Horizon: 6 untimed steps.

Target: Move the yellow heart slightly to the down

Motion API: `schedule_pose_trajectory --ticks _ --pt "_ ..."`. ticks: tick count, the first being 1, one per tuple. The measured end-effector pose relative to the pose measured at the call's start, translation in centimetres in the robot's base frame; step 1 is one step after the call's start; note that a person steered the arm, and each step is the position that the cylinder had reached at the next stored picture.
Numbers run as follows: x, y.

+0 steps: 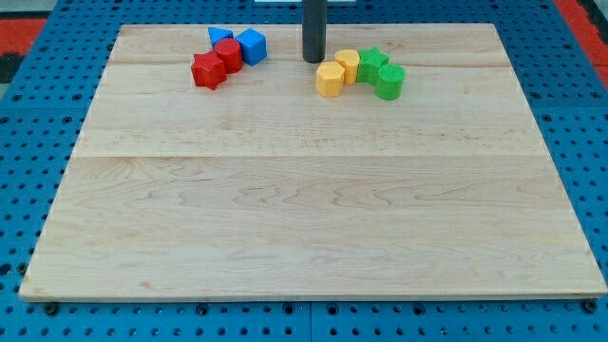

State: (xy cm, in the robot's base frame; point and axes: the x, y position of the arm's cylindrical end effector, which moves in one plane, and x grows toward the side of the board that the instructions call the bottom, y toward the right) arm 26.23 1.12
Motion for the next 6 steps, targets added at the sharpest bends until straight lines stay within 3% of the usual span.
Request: schedule_pose_trajectory --ticks 6 --pt "-1.3 -0.1"
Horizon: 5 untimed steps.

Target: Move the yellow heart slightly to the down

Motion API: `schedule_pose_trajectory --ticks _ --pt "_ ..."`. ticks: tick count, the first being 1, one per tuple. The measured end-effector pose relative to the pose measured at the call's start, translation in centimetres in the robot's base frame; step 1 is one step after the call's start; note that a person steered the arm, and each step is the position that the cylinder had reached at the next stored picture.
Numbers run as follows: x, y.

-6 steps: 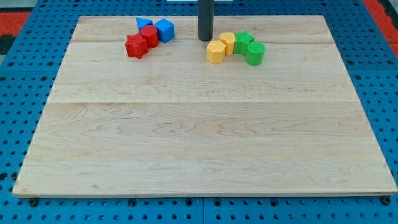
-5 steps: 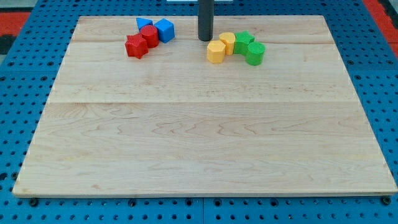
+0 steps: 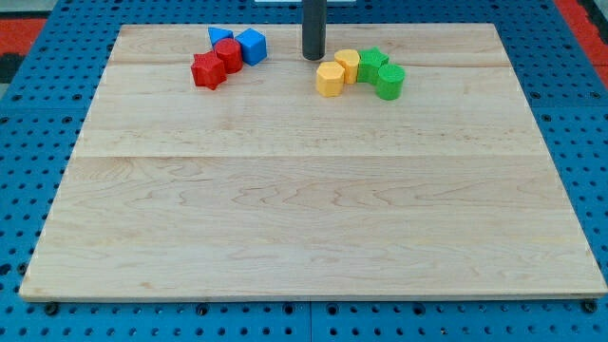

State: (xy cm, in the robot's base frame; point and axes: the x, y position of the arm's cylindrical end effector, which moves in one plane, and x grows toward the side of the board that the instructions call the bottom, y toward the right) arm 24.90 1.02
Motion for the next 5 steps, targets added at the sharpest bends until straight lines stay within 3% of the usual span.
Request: schedule_pose_trajectory --ticks 1,2,3,5 --pt "-1.9 -1.8" --pt "-0.7 -3.5" --pt "1.1 2.8" --pt "3.3 6.0"
